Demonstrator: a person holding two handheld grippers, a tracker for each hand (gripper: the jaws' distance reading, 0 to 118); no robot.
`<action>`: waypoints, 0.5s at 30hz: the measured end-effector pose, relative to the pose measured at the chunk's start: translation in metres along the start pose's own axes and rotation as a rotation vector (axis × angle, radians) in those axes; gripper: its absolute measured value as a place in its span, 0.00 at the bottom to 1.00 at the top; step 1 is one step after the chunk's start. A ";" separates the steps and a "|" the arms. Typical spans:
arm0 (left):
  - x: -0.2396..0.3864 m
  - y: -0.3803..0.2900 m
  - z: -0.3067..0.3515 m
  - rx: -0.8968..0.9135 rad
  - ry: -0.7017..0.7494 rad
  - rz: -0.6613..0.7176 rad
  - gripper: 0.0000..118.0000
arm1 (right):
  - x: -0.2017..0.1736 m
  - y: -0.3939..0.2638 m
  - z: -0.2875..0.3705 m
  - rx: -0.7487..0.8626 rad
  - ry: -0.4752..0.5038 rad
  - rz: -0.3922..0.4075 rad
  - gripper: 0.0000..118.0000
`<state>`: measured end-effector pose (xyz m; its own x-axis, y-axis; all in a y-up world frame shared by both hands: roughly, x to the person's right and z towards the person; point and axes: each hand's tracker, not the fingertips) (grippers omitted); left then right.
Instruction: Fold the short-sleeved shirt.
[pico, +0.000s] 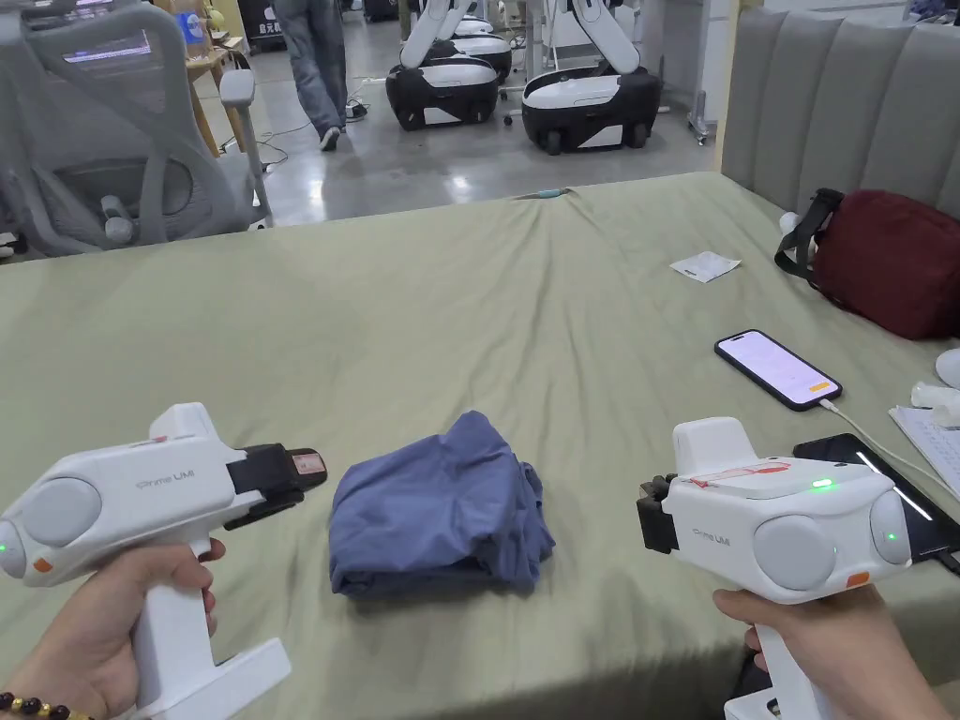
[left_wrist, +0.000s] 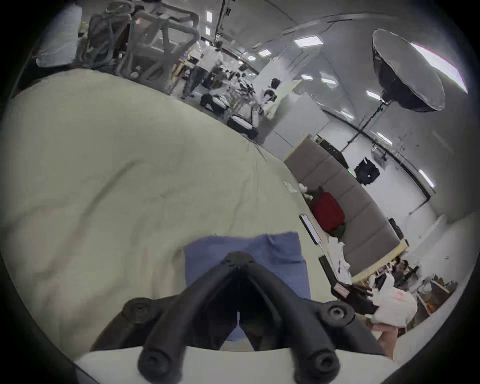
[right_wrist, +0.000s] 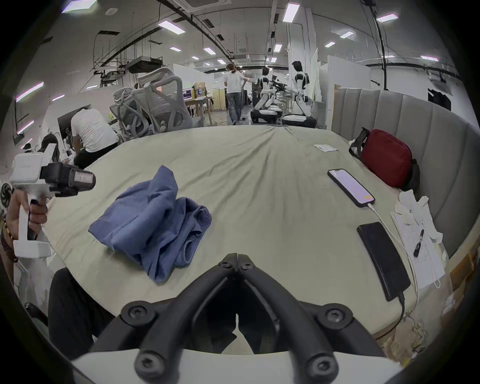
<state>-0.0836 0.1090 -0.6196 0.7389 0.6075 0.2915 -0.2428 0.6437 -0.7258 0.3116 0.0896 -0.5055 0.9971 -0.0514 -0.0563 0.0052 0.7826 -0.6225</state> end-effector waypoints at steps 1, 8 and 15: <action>0.006 -0.004 -0.005 -0.023 -0.022 -0.023 0.00 | 0.000 0.000 0.000 -0.001 -0.001 0.002 0.00; 0.052 -0.021 -0.085 -0.141 -0.049 -0.133 0.00 | 0.009 -0.002 0.009 0.001 -0.017 -0.026 0.00; 0.059 -0.054 -0.163 -0.262 -0.039 -0.142 0.00 | 0.025 -0.018 0.019 -0.037 -0.047 -0.034 0.00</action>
<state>0.0758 0.0345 -0.6651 0.7279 0.5406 0.4218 0.0353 0.5849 -0.8104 0.3383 0.0857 -0.4812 0.9989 -0.0479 0.0021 0.0377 0.7574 -0.6519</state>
